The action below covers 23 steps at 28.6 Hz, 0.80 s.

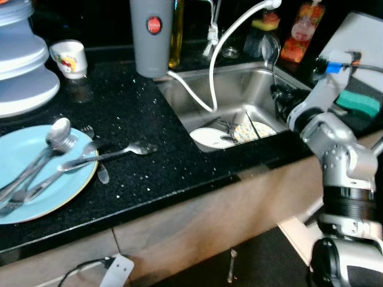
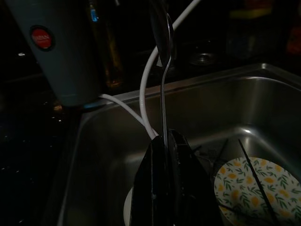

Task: Kitchen organization

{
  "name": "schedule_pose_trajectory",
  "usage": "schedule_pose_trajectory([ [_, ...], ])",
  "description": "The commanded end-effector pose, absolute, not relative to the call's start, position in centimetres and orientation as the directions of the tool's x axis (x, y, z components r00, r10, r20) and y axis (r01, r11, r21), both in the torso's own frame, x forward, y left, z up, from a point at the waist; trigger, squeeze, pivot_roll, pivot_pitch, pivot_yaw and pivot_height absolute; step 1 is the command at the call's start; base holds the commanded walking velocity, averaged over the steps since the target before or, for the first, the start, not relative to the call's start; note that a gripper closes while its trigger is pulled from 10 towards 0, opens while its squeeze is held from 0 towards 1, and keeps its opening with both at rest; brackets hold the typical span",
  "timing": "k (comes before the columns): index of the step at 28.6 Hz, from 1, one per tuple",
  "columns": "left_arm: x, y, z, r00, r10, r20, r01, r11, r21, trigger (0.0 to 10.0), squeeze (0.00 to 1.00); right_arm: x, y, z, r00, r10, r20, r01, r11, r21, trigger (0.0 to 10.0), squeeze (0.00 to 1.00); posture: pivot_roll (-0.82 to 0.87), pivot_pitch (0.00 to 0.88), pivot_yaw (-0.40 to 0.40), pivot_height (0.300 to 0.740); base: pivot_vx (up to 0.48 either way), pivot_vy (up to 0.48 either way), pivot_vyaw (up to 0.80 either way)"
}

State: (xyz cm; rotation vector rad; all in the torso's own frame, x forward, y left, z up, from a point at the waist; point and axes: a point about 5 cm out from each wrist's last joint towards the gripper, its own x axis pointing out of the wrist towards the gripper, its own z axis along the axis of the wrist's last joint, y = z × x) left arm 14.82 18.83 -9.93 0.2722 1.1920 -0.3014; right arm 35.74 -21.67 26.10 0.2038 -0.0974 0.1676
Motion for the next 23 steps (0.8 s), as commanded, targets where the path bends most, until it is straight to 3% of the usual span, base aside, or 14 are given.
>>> schedule_pose_trajectory([
  [1,14.86,19.05,-9.9,0.335,-0.077,-0.939,0.369,0.928,0.056,10.0,0.0,35.74,-21.64,26.18,0.982,0.153,0.116,-0.171,0.969,0.177,10.0,0.0,-0.02,0.0,-0.043,0.74,-0.307,0.0,0.0],
  [14,14.89,19.05,-9.88,0.334,-0.08,-0.939,0.377,0.925,0.056,10.0,0.0,35.85,-21.41,25.84,0.984,0.15,0.098,-0.163,0.976,0.144,10.0,0.0,-0.02,0.0,-0.04,0.74,-0.318,0.0,0.0],
  [23,14.93,19.04,-9.88,0.348,-0.07,-0.935,0.341,0.939,0.056,10.0,0.0,35.89,-20.86,25.55,0.982,0.169,0.081,-0.177,0.979,0.1,10.0,0.0,-0.02,0.0,-0.045,0.74,0.0,-0.038,0.0],
])
